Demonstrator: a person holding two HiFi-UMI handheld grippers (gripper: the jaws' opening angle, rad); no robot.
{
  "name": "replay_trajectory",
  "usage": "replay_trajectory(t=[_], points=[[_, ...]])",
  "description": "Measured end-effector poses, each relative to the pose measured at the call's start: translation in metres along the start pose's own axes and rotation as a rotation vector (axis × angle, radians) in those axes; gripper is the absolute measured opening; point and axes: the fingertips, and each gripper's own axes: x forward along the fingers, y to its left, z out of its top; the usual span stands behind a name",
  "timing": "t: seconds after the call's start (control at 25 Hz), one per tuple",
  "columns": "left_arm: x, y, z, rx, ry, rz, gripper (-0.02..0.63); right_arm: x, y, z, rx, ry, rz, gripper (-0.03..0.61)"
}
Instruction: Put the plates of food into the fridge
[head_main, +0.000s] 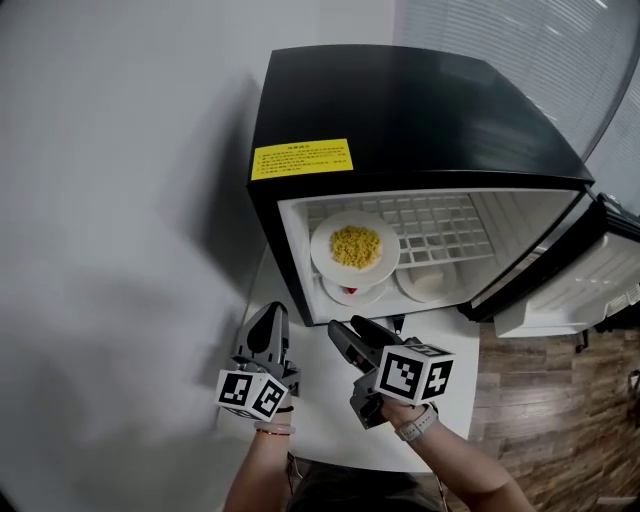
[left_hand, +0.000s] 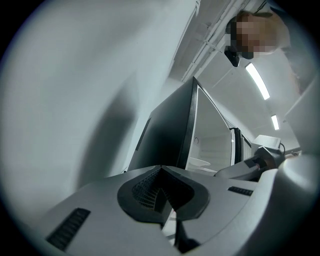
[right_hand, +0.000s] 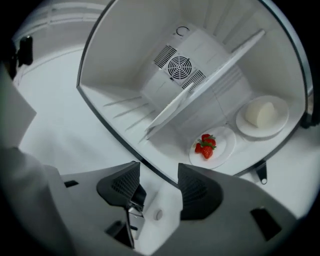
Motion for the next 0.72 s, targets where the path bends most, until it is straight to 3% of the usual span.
replay_trajectory(t=[0.36, 0.44, 0.6, 0.72], points=[[-0.034, -0.027, 0.005, 0.008, 0.031, -0.061, 0.006, -0.041, 0.024, -0.013, -0.563, -0.083, -0.032, 0.233], [-0.042, -0.036, 0.005, 0.011, 0.034, -0.081, 0.006, -0.053, 0.030, -0.014, -0.624, -0.115, -0.035, 0.228], [-0.056, -0.055, 0.004, 0.006, 0.039, -0.116, 0.006, -0.078, 0.031, -0.013, -0.696, -0.182, -0.060, 0.103], [-0.070, -0.070, 0.001, 0.005, 0.051, -0.133, 0.006, -0.103, 0.022, -0.010, -0.693, -0.230, -0.103, 0.024]])
